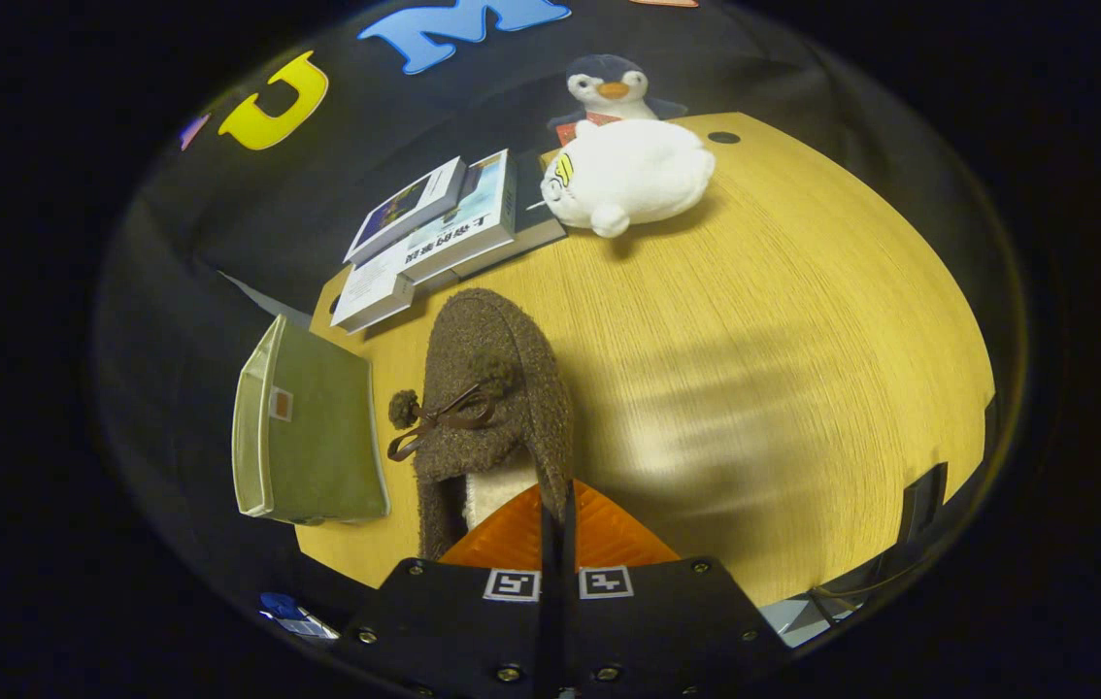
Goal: Open the storage box then place both shoes into the box .Put the left shoe in first, then the right shoe, with the right side of both shoes facing outward in a uniform manner.
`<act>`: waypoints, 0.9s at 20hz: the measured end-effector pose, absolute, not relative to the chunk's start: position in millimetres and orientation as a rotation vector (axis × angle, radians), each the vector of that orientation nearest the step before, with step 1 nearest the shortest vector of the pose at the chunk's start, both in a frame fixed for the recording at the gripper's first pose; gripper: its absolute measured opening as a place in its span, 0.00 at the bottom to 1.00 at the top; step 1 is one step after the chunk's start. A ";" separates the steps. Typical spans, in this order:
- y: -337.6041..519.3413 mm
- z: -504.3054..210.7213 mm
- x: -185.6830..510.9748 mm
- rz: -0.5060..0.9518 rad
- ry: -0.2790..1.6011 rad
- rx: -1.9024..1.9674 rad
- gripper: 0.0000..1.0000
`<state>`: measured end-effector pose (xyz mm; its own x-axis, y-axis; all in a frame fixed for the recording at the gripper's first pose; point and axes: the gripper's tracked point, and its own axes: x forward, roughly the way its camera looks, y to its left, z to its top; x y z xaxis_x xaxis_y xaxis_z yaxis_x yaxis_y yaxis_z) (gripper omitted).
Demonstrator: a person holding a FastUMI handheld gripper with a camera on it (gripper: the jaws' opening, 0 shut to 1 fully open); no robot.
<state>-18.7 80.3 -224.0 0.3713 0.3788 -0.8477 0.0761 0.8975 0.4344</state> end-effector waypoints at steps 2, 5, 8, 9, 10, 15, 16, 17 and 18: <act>97.6 -210.4 -12.6 0.231 1.171 0.461 0.01; 122.6 -190.6 -2.8 0.269 1.149 0.484 0.00; 144.4 -175.1 6.5 0.294 1.131 0.484 0.00; 151.5 -170.0 10.5 0.301 1.120 0.483 0.01; 158.8 -165.0 14.7 0.308 1.111 0.484 0.01; 204.8 -140.7 29.1 0.363 1.085 0.506 0.00; 213.2 -137.2 32.2 0.371 1.079 0.501 0.00; 221.8 -133.3 35.2 0.380 1.074 0.495 0.01; 231.1 -129.9 37.6 0.389 1.067 0.492 0.01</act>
<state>37.6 231.1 -129.9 0.4330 0.5275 -0.7309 -0.0660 0.8272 0.5580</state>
